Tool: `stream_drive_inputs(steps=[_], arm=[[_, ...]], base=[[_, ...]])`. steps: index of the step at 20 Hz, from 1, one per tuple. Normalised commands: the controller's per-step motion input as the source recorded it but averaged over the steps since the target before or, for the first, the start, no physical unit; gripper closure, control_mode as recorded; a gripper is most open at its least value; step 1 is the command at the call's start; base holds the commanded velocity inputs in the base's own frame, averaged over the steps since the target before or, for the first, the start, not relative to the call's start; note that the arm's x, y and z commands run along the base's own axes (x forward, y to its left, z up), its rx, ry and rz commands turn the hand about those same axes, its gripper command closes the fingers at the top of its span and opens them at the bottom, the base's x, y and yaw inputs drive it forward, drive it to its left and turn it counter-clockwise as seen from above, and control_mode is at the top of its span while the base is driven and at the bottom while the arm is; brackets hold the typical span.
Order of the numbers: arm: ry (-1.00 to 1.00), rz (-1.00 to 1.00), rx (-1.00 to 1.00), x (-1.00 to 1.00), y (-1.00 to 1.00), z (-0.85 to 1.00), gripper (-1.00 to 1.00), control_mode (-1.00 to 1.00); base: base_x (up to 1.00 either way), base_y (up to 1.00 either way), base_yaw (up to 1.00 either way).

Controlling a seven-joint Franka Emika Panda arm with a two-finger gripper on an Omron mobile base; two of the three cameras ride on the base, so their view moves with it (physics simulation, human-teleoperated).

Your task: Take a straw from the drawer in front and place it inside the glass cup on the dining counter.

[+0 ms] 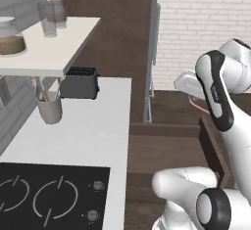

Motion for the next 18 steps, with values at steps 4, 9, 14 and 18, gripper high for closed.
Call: stream_drive_inputs(steps=[4,9,14,18], arm=[[-0.04,-0.09,0.0,-0.67,0.16,0.29,1.0,-1.0],[-0.03,-0.05,0.0,-0.59,0.04,0.01,1.0,-1.0],[-0.04,-0.02,0.0,-0.36,-0.01,0.0,1.0,1.0],[0.0,0.0,0.0,0.0,0.0,0.0,1.0,1.0]], base=[[0.0,0.0,0.0],[0.0,0.0,0.0],[-0.6,-0.25,-0.08],[-0.62,-0.96,-0.2]])
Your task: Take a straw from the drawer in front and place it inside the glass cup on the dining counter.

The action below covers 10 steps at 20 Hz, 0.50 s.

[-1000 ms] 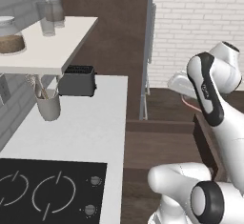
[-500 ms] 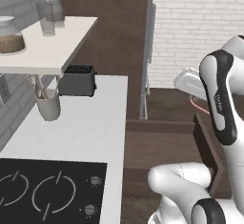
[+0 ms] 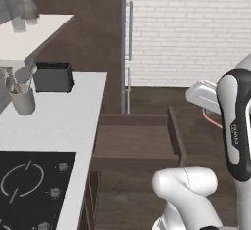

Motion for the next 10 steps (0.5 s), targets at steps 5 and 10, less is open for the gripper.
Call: stream_drive_inputs(steps=[5,10], arm=[[0.0,0.0,0.0,0.0,0.0,0.0,1.0,1.0],[0.0,0.0,0.0,0.0,0.0,0.0,1.0,1.0]], base=[[-0.01,-1.0,-0.11],[0.18,-1.0,-0.08]])
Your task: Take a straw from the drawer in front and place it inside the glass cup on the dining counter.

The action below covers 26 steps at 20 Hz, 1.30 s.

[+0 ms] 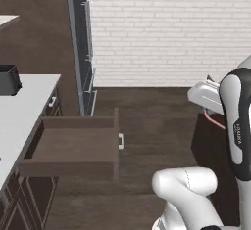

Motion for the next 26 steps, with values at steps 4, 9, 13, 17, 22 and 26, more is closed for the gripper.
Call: stream_drive_inputs(steps=[4,9,13,17,22,26], arm=[[0.0,0.0,0.0,0.0,0.0,0.0,1.0,1.0],[0.0,0.0,0.0,0.0,0.0,0.0,1.0,1.0],[0.0,0.0,0.0,0.0,0.0,0.0,1.0,1.0],[0.0,0.0,0.0,0.0,0.0,0.0,1.0,1.0],[0.0,0.0,0.0,0.0,0.0,0.0,1.0,1.0],[0.0,0.0,0.0,0.0,0.0,0.0,1.0,1.0]], base=[[0.47,-1.0,-0.07],[0.95,-0.53,-0.08],[1.0,-0.11,-0.09],[1.0,0.0,-0.11],[1.0,0.0,-0.09],[1.0,0.08,-0.09]])
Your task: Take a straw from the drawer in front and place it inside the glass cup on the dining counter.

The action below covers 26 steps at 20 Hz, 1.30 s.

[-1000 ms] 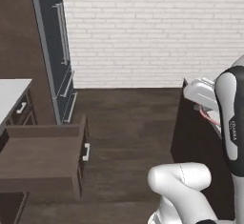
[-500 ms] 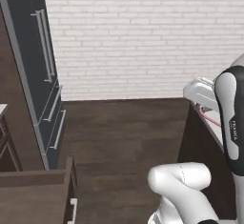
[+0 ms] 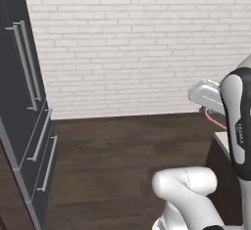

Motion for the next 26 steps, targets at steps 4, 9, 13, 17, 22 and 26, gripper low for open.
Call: stream_drive_inputs(steps=[4,9,13,17,22,26], arm=[[0.0,0.0,0.0,0.0,0.0,0.0,1.0,1.0],[0.0,0.0,0.0,0.0,0.0,0.0,1.0,1.0],[0.0,0.0,0.0,0.0,0.0,0.0,1.0,1.0],[0.0,0.0,0.0,0.0,0.0,0.0,1.0,1.0],[0.0,0.0,0.0,0.0,0.0,0.0,1.0,1.0],[0.0,0.0,0.0,0.0,0.0,0.0,1.0,1.0]], base=[[1.0,0.15,-0.12],[1.0,0.19,-0.17],[1.0,0.22,-0.26],[1.0,0.31,-0.39],[1.0,0.37,-0.47],[1.0,0.32,-0.52]])
